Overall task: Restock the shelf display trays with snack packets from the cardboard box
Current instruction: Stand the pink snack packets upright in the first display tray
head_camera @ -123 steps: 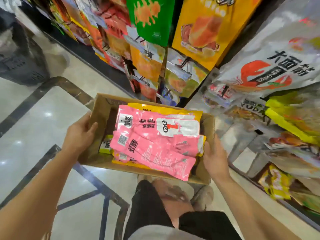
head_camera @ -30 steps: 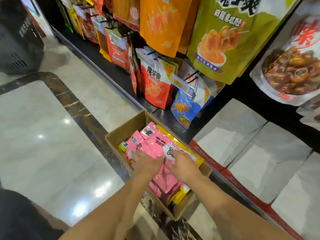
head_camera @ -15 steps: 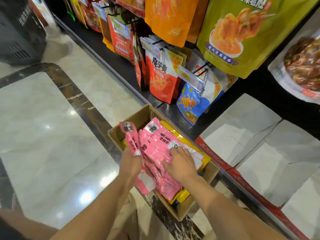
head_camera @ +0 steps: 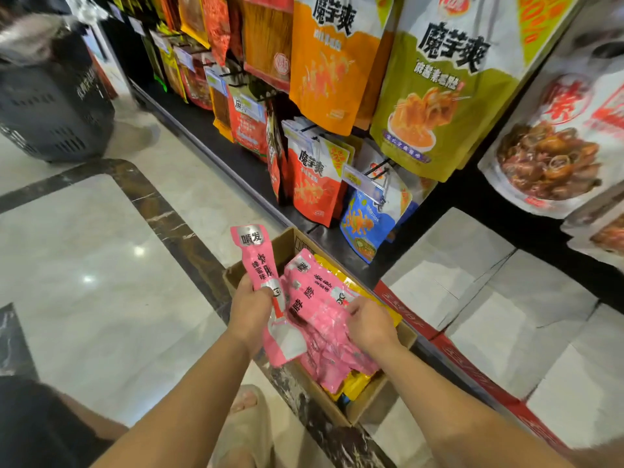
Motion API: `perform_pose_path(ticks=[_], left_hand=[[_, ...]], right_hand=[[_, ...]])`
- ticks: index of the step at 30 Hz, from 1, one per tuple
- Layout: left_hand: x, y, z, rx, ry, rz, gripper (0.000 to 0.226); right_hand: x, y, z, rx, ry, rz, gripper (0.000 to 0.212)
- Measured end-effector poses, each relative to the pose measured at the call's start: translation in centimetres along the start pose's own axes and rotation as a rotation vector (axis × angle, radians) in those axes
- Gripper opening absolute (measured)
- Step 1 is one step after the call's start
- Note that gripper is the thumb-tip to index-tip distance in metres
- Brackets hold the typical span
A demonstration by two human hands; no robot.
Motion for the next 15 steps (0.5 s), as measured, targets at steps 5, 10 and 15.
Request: perform_pose_path(ticks=[5,10,15], left_hand=[[1.3,2.0,-1.0,0.007,-0.012,0.020,0.031],[2.7,3.6,-1.9,0.037,-0.117,0.070,0.032],[5.4,5.6,-3.9,0.121,-0.139,0.175,0.026]], right_hand=[[-3.0,2.1,-2.1,0.107,-0.263,-0.133,0.019],[-6.1,4.0,-3.9,0.125,-0.532,-0.236,0.018],[-8.5,6.1,-6.1,0.053,-0.873,-0.164,0.029]])
Point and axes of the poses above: each hand's wrist, its own y-axis away from the middle knuckle, its own x-axis out of the palm, z = x × y, the point moved 4 cm from there along -y, towards the middle knuckle, and after that the axes turned 4 degrees about y, right-handed, at the moved point
